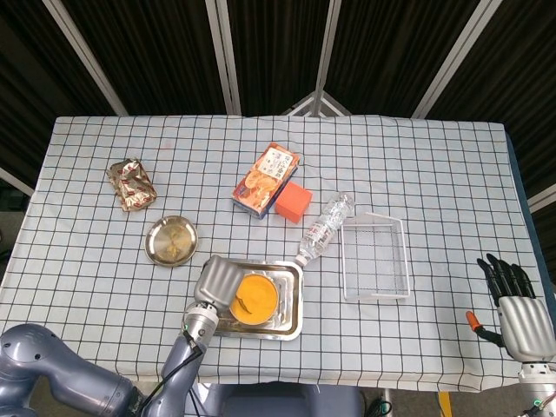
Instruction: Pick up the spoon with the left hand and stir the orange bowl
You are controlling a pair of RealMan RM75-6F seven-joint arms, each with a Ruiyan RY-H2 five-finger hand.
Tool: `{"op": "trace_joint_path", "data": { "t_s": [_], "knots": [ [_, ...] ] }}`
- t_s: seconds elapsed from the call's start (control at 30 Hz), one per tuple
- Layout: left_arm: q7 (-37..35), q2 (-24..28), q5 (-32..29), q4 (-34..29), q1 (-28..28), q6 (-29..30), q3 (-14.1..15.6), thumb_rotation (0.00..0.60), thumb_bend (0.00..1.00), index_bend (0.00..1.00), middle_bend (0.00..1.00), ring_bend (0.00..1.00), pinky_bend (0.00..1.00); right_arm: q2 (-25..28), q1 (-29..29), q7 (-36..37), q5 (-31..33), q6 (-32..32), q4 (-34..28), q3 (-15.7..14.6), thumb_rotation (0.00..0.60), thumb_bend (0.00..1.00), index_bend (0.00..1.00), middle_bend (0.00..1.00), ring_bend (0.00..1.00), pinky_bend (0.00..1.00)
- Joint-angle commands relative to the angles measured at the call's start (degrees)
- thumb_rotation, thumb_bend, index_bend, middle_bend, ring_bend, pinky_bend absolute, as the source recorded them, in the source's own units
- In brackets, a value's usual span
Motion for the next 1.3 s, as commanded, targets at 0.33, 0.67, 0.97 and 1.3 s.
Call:
{"op": "trace_joint_path", "data": {
  "t_s": [0.33, 0.67, 0.97, 1.3],
  "knots": [
    [-2.7, -2.5, -1.0, 4.1, -1.6, 0.9, -2.3, 0.600, 0.79, 0.88, 1.00, 0.91, 0.95, 0.1, 0.1, 0.2, 0.0, -0.2, -0.1, 0.0, 0.600, 0.36, 0.00, 0.00, 0.00, 0.00],
    [-4.8, -3.0, -0.1, 5.2, -1.8, 2.0, -2.8, 0.600, 0.79, 0.88, 1.00, 0.91, 0.96, 0.1, 0.1, 0.3, 0.0, -0.2, -0.2, -0.1, 0.600, 0.36, 0.00, 0.00, 0.00, 0.00],
    [-5.4, -0.2, 0.8, 0.1, -1.0, 2.5, -0.5, 0.600, 0.79, 0.88, 1.00, 0.91, 0.96, 0.1, 0.1, 0.2, 0.0, -0.2, -0.1, -0.1, 0.600, 0.36, 0.00, 0.00, 0.00, 0.00],
    [-5.9, 4.5, -1.1, -5.8, 0.1, 3.3, 1.1, 0.600, 0.79, 0.88, 1.00, 0.91, 0.96, 0.0, 0.1, -0.3, 0.3, -0.2, -0.3, 0.0, 0.600, 0.36, 0.00, 0.00, 0.00, 0.00]
  ]
}}
